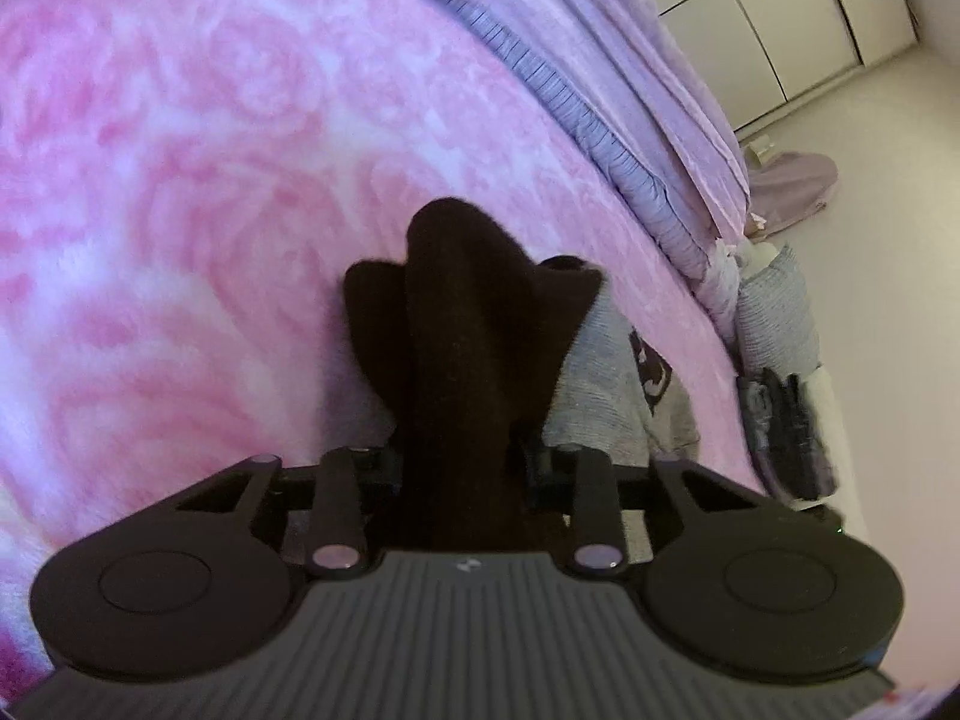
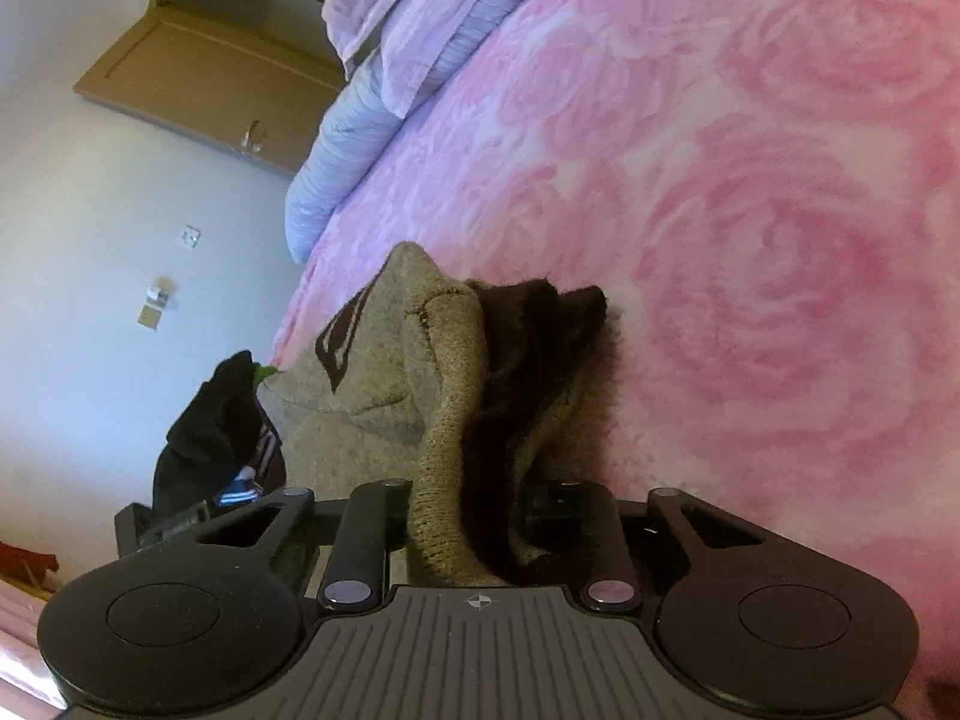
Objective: Fold large clothes
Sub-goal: 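Grasp the folded sweater's sides with the left tool while the right tool grasps too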
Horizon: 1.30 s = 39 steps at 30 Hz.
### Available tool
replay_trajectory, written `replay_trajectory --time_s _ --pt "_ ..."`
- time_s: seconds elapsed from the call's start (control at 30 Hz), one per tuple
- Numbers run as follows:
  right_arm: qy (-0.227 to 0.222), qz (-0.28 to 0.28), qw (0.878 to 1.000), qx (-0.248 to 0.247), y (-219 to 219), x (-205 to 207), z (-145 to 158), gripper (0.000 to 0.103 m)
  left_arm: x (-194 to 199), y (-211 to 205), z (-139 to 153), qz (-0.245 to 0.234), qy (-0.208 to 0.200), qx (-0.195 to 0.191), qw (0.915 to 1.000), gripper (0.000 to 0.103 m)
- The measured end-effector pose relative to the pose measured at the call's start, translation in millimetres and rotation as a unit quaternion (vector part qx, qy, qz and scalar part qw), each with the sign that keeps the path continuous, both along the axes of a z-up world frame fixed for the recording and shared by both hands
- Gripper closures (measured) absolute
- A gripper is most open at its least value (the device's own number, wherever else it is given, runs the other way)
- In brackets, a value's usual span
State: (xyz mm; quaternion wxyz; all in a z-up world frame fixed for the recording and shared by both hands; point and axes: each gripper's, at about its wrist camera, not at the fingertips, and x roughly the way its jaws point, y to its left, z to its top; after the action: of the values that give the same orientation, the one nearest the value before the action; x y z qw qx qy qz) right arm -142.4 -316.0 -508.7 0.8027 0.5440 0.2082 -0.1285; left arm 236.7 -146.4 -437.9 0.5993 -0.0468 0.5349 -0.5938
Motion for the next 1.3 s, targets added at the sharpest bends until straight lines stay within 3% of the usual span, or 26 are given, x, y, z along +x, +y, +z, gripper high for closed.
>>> replay_trajectory --time_s 0.23,0.3,0.43,0.5,0.57,0.67,0.8,0.9,0.97,1.03,1.07,1.17,1.2,1.23,1.3 --pt "-0.026 0.0 0.999 0.019 -12 -19 21 0.086 -22 -5 43 0.024 -0.033 0.021 0.999 0.09" --pt "-0.023 -0.001 1.0 0.019 -15 -27 36 0.086 -34 -16 58 0.006 -0.043 0.04 0.9982 0.09" --pt "0.012 -0.03 0.998 0.048 -26 -60 65 0.086 -60 -49 69 -0.033 -0.02 0.075 0.9965 0.089" --pt "0.049 -0.036 0.998 0.028 -33 -78 70 0.086 -72 -65 59 -0.064 -0.023 0.084 0.9942 0.087" --pt "0.073 -0.049 0.995 0.042 -41 -93 61 0.085 -80 -76 43 -0.077 -0.026 0.11 0.9906 0.086" --pt "0.089 -0.048 0.994 0.045 -41 -101 43 0.082 -80 -75 34 -0.09 -0.044 0.097 0.9902 0.07" --pt "0.087 -0.068 0.991 0.07 -41 -109 27 0.065 -60 -54 27 -0.065 -0.019 0.087 0.994 0.059" --pt "0.084 -0.057 0.992 0.069 -46 -111 28 0.061 -56 -48 17 -0.074 0.028 0.08 0.9936 0.052" --pt "0.084 -0.047 0.993 0.069 -49 -111 26 0.06 -58 -54 6 -0.08 0.031 0.093 0.9919 0.052" --pt "0.082 -0.042 0.993 0.072 -51 -109 23 0.058 -57 -60 -4 -0.077 0.063 0.077 0.9921 0.05" --pt "0.077 -0.041 0.993 0.074 -52 -108 20 0.058 -56 -64 -8 -0.071 0.079 0.073 0.9917 0.05" --pt "0.067 -0.046 0.993 0.084 -54 -105 15 0.059 -67 -80 -14 -0.09 0.103 0.065 0.9885 0.07" --pt "0.069 -0.05 0.993 0.085 -54 -105 15 0.065 -72 -85 -13 -0.098 0.096 0.062 0.9886 0.075" --pt "0.072 -0.051 0.992 0.091 -55 -104 13 0.084 -76 -88 -9 -0.101 0.087 0.057 0.9895 0.078" --pt "0.069 -0.065 0.99 0.107 -55 -107 14 0.085 -78 -90 -1 -0.096 0.073 0.059 0.991 0.083"
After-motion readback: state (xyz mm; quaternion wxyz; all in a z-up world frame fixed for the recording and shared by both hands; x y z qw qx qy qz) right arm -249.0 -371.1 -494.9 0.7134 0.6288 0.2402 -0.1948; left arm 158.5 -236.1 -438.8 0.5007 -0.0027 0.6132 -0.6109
